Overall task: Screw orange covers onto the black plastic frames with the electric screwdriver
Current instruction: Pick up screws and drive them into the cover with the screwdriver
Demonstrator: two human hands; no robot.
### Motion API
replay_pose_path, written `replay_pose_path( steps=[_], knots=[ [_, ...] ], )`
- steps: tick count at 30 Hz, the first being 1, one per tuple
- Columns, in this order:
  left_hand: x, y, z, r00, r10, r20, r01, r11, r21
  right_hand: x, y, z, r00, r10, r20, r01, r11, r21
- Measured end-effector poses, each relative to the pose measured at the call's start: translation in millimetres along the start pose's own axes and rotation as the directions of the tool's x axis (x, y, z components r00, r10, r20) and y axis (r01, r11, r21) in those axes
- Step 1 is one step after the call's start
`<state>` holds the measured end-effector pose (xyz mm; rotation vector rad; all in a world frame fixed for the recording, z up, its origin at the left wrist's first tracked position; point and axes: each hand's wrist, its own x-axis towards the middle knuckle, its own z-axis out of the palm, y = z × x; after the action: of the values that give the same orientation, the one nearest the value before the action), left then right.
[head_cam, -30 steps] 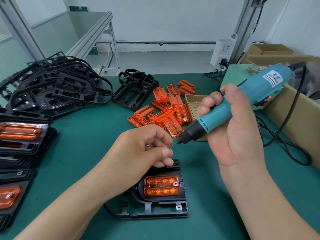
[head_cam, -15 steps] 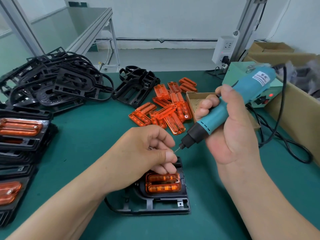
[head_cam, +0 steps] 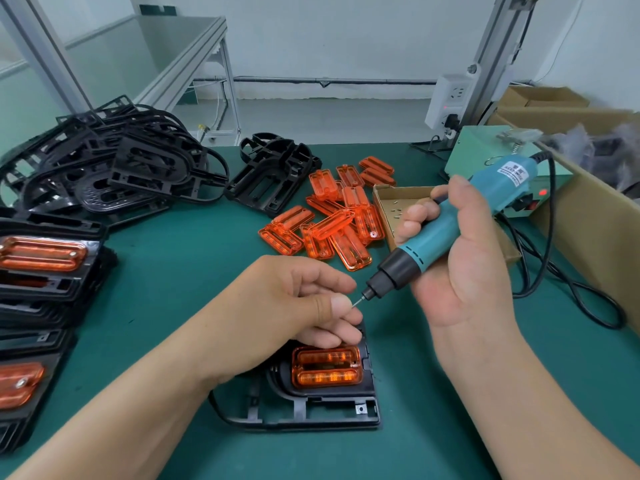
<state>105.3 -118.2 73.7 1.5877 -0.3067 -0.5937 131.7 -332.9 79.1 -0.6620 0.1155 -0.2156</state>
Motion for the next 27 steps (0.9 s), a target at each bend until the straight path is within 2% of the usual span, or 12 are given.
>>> replay_pose_path(
  steps=[3,5,7,12,15,17,27],
  knots=[
    [0,1,-5,0.998,0.029,-0.048,-0.027,0.999,0.04,1,-1,0,1.0,-0.012,0.002,0.012,1.0,0.018],
    [0,0,-11,0.986,0.094,-0.138,-0.059,0.969,0.239,1,-3,0,1.0,-0.014,-0.002,0.014,1.0,0.017],
    [1,3,-19,0.97,0.148,-0.193,-0.045,0.889,0.456,1,-5,0,1.0,-0.012,-0.002,0.012,1.0,0.006],
    [-4,8,-30,0.996,-0.008,-0.088,0.063,0.76,0.647,-1,-8,2,1.0,0.005,0.026,-0.005,1.0,-0.01],
    [-5,5,-30,0.993,-0.078,-0.083,0.113,0.58,0.807,-1,-7,2,0.999,0.024,0.046,-0.023,1.0,-0.011],
    [-5,4,-25,0.992,-0.089,-0.091,0.124,0.515,0.848,-2,-7,2,0.997,0.038,0.06,-0.036,0.999,-0.02],
    [-3,1,-3,0.988,-0.042,-0.151,0.156,0.336,0.929,-2,-7,2,0.993,0.057,0.107,-0.051,0.997,-0.053]
  ],
)
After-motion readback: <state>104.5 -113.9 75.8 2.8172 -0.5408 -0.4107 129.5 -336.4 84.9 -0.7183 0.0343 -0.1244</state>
